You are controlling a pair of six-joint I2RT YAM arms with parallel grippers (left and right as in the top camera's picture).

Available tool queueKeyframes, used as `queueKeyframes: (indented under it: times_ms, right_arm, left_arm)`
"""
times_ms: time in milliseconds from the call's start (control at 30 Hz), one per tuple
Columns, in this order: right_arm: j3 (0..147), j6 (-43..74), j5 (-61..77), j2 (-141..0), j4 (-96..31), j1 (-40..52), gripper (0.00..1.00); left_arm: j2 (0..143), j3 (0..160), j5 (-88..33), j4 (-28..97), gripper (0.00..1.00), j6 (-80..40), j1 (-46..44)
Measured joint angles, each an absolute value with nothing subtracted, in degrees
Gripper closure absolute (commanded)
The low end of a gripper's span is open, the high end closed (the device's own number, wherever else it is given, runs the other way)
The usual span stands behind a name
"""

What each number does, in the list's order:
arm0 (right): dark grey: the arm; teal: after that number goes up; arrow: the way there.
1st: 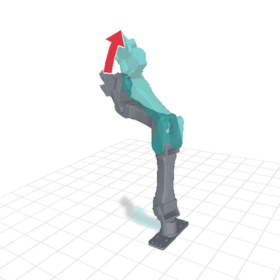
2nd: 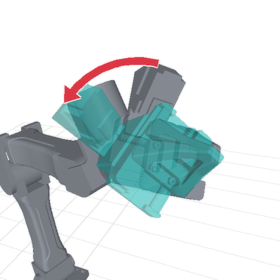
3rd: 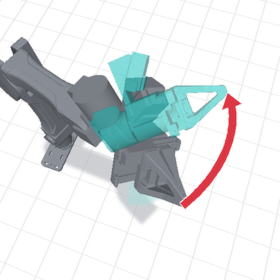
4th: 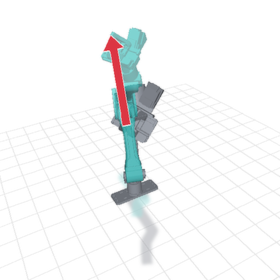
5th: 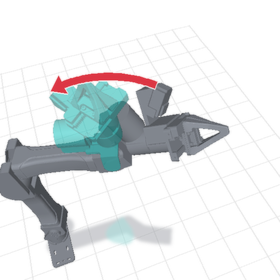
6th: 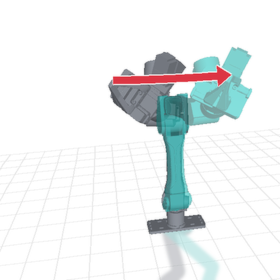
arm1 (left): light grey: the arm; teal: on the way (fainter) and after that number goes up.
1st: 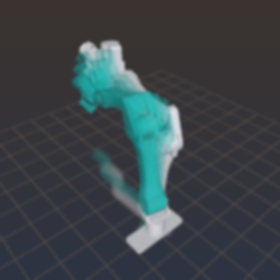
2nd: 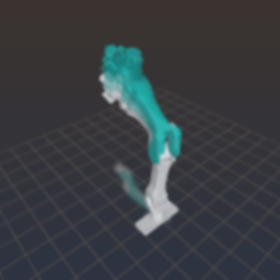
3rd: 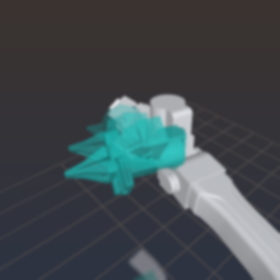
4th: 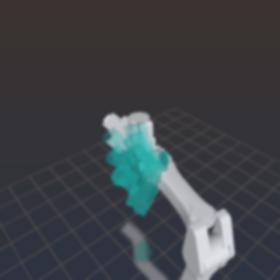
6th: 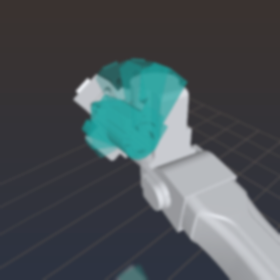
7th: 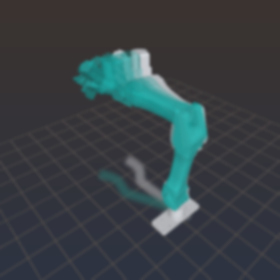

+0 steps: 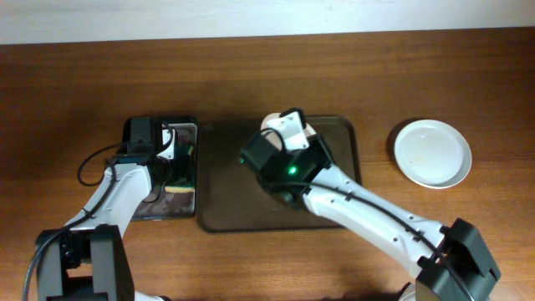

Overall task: Clean dirty plates on tray and stack at the side
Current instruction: 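Lift the white plate with the right gripper and carry it right, then lower the plate onto the right-side stack and open the right gripper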

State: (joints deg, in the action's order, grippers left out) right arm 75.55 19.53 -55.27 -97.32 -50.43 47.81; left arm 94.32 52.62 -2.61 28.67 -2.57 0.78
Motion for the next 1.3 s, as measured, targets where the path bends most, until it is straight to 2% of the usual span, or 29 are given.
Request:
queueKeyframes:
  times_ms: [33,67,100,267,433,567,800,867,900,933,1000,1067,1100,1233,1300]
  right_arm:
    - [75.5,19.6,-57.6,-97.3,-49.8,49.0,0.96]
    - [75.5,19.4,-59.9,-97.3,-49.1,50.2,0.96]
    - [75.5,19.5,-61.6,-97.3,-48.8,50.8,0.96]
    - [75.5,19.5,-65.9,-97.3,-48.3,51.3,0.96]
    - [75.5,20.6,-64.5,-97.3,-47.5,50.3,0.96]
    - [75.6,26.3,-53.9,-97.3,-48.1,42.6,0.96]
    - [75.7,33.3,-30.7,-95.1,-49.8,19.6,0.96]
    - [75.8,34.3,-22.1,-94.5,-51.5,10.2,0.96]
    - [75.8,34.5,-18.0,-94.5,-52.9,4.6,0.96]
    - [75.8,34.5,-15.8,-94.5,-53.6,1.5,0.96]
    - [75.8,34.7,-13.2,-94.5,-54.8,-4.4,0.96]
    - [75.8,34.7,-11.2,-94.5,-56.0,-11.9,0.96]
    - [75.8,34.7,-10.7,-94.5,-56.3,-14.6,0.96]
    - [74.0,34.7,-9.9,-94.5,-55.9,-22.6,0.94]
    - [71.7,35.0,-9.6,-94.5,-54.9,-25.4,0.78]
  left_arm:
    - [94.3,52.6,-2.6,28.7,0.31,-2.6,0.8]
    - [94.3,52.6,-2.6,28.7,0.24,-2.6,0.8]
    - [94.3,52.6,-2.6,28.7,0.23,-2.6,0.8]
    - [94.3,52.6,-2.6,28.7,0.23,-2.6,0.8]
    - [94.3,52.6,-2.6,28.7,0.21,-2.6,0.8]
    - [94.3,52.6,-2.6,29.0,0.21,-2.6,0.8]
    - [94.3,52.6,-2.7,29.1,0.22,-2.6,0.8]
    - [94.3,52.6,-2.8,29.1,0.30,-2.6,0.8]
    - [94.3,52.6,-2.9,29.1,0.39,-2.6,0.8]
    - [94.3,52.6,-3.0,29.1,0.42,-2.5,0.8]
    - [94.3,52.7,-3.2,29.2,0.55,-2.5,0.8]
    - [94.3,52.8,-3.2,29.2,0.78,-2.5,0.8]
    - [94.3,52.8,-3.2,29.2,0.84,-2.5,0.8]
    - [94.3,52.8,-3.2,29.2,1.00,-2.4,0.8]
    - [94.3,52.8,-3.2,29.2,1.00,-2.5,0.8]
